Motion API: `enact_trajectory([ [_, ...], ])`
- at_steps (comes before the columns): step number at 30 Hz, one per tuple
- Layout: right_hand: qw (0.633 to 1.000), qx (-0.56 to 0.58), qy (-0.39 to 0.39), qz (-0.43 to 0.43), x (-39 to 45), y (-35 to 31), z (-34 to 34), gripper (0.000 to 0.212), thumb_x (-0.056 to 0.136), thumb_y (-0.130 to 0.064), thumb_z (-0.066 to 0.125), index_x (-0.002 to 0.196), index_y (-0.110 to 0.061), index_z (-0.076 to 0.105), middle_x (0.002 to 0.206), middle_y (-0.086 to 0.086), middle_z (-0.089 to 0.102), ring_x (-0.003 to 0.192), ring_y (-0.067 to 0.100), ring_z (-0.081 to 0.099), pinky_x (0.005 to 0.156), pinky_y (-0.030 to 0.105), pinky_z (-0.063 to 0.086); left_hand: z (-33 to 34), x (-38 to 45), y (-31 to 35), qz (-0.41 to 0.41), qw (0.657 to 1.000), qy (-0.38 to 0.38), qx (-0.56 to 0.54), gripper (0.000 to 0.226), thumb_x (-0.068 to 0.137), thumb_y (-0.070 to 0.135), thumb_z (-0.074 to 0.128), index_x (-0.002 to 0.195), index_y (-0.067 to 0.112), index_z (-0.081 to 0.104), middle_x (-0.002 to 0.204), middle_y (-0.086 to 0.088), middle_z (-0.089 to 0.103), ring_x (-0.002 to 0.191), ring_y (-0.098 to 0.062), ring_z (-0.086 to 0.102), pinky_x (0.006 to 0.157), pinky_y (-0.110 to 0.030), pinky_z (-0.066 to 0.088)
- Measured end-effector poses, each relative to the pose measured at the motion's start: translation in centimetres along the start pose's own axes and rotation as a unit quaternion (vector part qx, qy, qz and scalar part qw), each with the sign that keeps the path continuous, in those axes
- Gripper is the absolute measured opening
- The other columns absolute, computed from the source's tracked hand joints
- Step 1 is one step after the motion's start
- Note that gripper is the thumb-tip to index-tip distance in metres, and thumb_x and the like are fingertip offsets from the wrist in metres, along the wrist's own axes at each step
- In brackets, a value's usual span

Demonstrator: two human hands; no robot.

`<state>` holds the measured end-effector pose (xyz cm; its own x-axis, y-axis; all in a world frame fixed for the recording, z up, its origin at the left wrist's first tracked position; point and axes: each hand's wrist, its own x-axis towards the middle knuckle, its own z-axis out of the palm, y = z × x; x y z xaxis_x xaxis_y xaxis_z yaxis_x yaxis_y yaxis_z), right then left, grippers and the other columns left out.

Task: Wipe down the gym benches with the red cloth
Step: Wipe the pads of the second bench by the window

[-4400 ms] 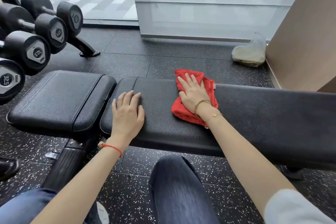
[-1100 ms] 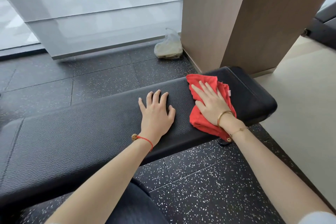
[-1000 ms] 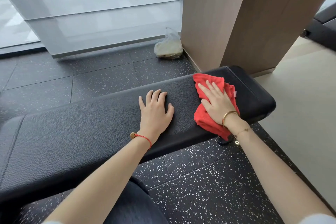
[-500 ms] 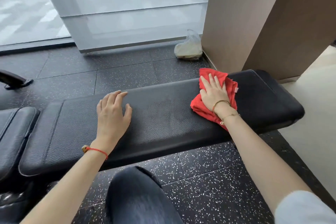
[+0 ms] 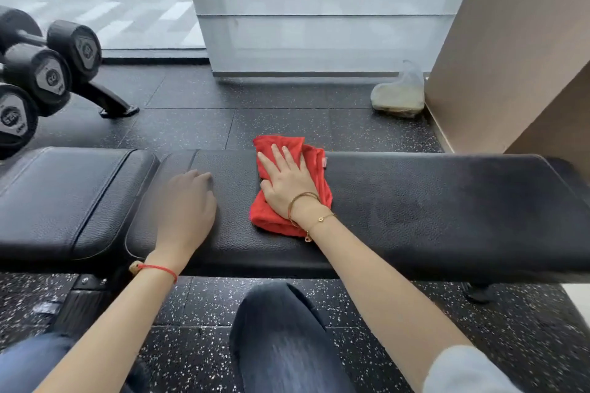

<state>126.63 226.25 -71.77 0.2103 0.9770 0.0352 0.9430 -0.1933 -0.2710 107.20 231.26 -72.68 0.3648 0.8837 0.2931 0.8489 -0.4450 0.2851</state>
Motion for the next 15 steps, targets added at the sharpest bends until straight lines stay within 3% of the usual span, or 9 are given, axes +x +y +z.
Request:
enact_trajectory([
  [3,0.998,-0.004,-0.012,-0.056,-0.1,-2.8,1.0,0.060,0.096,-0.035,0.035,0.152,-0.029,0.016,0.162,0.002,0.004,0.149,0.020,-0.001,0.119,0.045,-0.007,-0.6,-0.4,-0.8,-0.011,1.000,-0.001,-0.002,0.050,0.087,0.031,0.041,0.130,0.012,0.060,0.138,-0.012,0.055,0.130,-0.034,0.046,0.111,-0.051,0.031],
  [9,0.993,0.001,-0.018,-0.119,-4.2,-2.0,0.9,0.061,0.095,-0.034,0.038,0.152,-0.032,0.015,0.162,-0.002,0.005,0.149,0.017,0.000,0.120,0.043,-0.005,-0.6,-0.8,-1.5,-0.013,1.000,0.011,-0.010,0.049,0.088,0.030,0.041,0.130,0.013,0.059,0.140,-0.010,0.054,0.132,-0.031,0.045,0.112,-0.051,0.030],
  [15,1.000,-0.007,0.019,0.006,-7.9,6.8,-1.4,0.061,0.096,-0.034,0.039,0.151,-0.036,0.014,0.161,-0.004,0.004,0.149,0.016,0.000,0.119,0.040,-0.004,-0.4,-0.9,-1.6,-0.010,1.000,0.008,-0.009,0.048,0.091,0.029,0.042,0.133,0.014,0.057,0.142,-0.009,0.052,0.134,-0.030,0.042,0.114,-0.053,0.027],
])
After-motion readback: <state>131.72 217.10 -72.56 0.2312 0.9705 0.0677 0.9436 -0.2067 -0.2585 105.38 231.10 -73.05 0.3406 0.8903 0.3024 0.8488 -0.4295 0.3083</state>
